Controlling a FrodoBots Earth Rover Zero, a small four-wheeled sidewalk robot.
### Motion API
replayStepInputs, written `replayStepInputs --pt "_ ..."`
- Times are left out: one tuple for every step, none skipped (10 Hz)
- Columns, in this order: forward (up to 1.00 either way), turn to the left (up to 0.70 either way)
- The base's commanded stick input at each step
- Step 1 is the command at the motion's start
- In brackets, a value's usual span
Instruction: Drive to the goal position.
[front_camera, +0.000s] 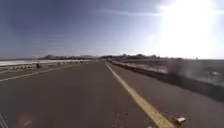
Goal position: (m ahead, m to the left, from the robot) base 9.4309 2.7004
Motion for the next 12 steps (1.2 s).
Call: replayStepInputs --pt "0.7 0.0" --pt "0.7 0.0" --pt "0.7 0.0" --pt "0.7 0.0" --pt "0.7 0.0" --pt "0.7 0.0" --pt "0.7 0.0" --pt "0.7 0.0" --pt "0.7 0.0" --pt "0.7 0.0" --pt "0.7 0.0" --pt "0.7 0.0"
